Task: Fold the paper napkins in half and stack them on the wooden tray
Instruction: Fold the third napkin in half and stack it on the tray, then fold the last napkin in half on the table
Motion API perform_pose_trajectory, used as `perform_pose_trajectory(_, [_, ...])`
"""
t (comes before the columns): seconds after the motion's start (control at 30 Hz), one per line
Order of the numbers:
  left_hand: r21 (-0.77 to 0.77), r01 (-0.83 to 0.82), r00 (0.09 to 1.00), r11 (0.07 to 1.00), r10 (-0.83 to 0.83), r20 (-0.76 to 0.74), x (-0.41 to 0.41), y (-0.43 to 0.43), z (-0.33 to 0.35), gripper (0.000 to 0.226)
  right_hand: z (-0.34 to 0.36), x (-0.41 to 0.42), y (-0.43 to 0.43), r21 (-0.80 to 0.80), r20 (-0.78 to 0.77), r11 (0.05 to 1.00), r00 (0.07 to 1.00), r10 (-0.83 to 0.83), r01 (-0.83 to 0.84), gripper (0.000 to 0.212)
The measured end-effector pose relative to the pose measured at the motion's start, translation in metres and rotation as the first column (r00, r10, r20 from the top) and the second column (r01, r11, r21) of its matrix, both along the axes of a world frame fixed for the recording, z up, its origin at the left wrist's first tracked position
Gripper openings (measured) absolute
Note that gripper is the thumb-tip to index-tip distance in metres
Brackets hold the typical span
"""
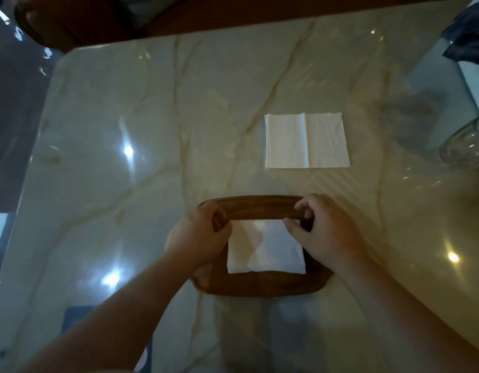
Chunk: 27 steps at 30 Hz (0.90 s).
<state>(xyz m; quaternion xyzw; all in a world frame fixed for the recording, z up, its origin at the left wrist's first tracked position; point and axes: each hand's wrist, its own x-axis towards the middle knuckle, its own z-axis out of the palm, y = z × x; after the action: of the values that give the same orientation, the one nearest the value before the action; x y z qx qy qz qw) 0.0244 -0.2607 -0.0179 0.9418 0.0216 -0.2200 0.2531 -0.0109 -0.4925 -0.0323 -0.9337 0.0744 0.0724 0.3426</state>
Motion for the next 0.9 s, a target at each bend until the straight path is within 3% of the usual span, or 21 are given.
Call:
perform_pose_trajectory(0.2, [0.083,0.157,0.976,0.984,-0.167,0.137,0.057,-0.014,0.010,0.011,-0.001,0.044,-0.052,0.023,0.069,0.981,0.978,-0.195,0.194,0.023])
perform_pose_trajectory(0.43, [0.131,0.343,0.905,0.930,-0.364,0.221,0.142,-0.065,0.015,0.013,-0.008,0.097,-0.093,-0.121,0.079,0.940,0.947,-0.312,0.320,0.026])
perform_pose_trajectory(0.73, [0.205,0.425,0.831,0.882,-0.469,0.298,0.218,-0.107,-0.024,0.033,-0.022,0.106,-0.088,-0.298,0.023,0.897,0.942,-0.336,0.327,0.041])
perform_pose_trajectory(0.83, [0.253,0.451,0.817,0.856,-0.510,0.268,0.231,-0.114,-0.036,0.050,-0.027,0.107,-0.089,-0.303,0.038,0.896,0.944,-0.327,0.323,0.029])
perform_pose_trajectory(0.9, [0.320,0.463,0.793,0.826,-0.548,0.268,0.234,-0.117,-0.038,0.046,-0.031,0.107,-0.092,-0.307,0.030,0.907,0.955,-0.294,0.289,0.020])
